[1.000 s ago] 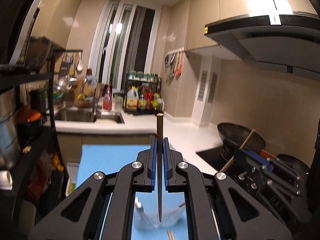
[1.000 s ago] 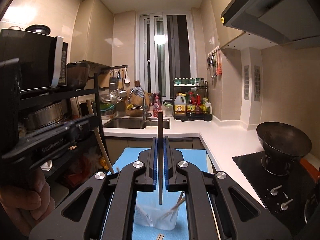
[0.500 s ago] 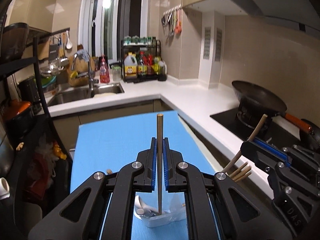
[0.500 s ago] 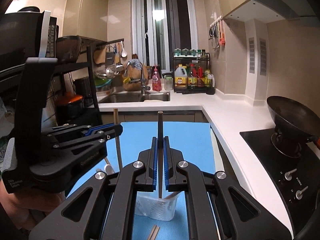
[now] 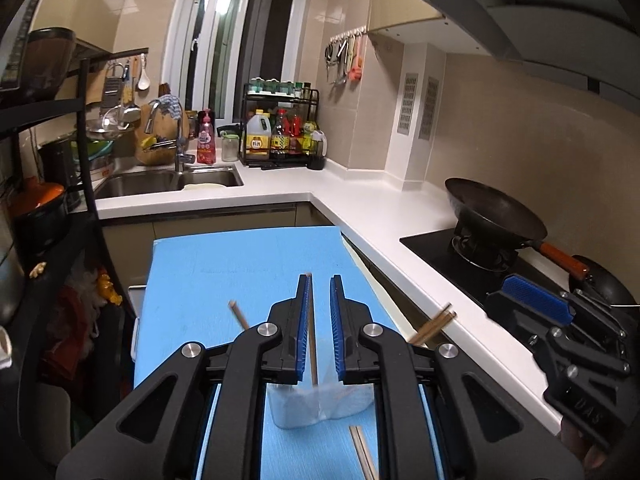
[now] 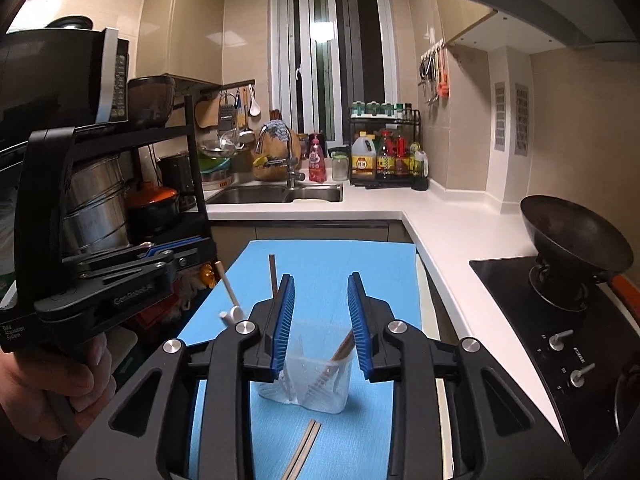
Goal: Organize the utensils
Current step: 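Open both grippers, releasing the chopsticks into the container, then withdraw both open grippers from the container toward the last chopsticks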
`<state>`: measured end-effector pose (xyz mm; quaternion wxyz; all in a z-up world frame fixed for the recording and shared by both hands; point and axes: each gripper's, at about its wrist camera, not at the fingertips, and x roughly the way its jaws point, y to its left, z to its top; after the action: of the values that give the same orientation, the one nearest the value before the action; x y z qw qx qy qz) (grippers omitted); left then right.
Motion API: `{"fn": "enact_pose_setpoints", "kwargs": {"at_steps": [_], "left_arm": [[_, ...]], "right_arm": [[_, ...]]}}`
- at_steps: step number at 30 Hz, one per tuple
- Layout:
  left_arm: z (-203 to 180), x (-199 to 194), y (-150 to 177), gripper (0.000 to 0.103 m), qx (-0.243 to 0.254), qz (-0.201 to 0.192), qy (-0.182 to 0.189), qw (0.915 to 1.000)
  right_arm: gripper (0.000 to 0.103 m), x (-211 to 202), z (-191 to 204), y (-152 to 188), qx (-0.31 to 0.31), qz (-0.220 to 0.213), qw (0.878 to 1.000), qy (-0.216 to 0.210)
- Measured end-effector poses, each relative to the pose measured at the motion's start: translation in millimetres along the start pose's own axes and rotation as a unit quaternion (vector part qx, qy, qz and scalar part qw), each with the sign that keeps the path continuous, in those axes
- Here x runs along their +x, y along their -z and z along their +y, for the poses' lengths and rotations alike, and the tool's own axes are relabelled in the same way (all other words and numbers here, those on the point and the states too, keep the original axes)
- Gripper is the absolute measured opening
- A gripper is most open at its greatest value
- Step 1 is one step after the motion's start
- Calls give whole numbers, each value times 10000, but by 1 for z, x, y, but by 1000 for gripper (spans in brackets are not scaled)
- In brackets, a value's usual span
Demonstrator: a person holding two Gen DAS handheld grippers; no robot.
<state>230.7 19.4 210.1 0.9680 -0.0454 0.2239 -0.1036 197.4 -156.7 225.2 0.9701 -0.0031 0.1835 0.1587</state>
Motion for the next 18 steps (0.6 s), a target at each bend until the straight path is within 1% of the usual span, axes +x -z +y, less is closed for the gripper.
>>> {"fn": "enact_pose_setpoints", "kwargs": {"at_steps": [3, 5, 11, 13, 14, 15, 16, 18], "left_arm": [[1, -22, 24, 11, -92, -42, -21, 9999], [0, -36, 48, 11, -93, -25, -100, 9999], [-2, -64, 123, 11, -18, 178, -404, 9990], [2, -72, 145, 11, -140, 268, -494, 9983], [5, -75, 155, 11, -228, 322, -556, 9977], [7, -77, 165, 11, -325, 372, -626, 9968], [9, -79, 174, 11, -393, 409, -685, 9960], [12, -81, 188, 11, -464, 464, -790, 9947]], "right_arm": [[29, -27, 2, 19, 48, -79, 9999, -50], [29, -39, 5, 33, 69, -71, 9999, -48], [29, -58, 13, 99, 163, 202, 9997, -14], [26, -58, 13, 123, 297, 340, 9990, -9], [24, -59, 14, 133, 343, 373, 9987, 12], [19, -59, 13, 146, 383, 398, 9984, 72], [17, -58, 13, 154, 425, 427, 9981, 117], [15, -53, 10, 175, 585, 524, 9967, 188]]}}
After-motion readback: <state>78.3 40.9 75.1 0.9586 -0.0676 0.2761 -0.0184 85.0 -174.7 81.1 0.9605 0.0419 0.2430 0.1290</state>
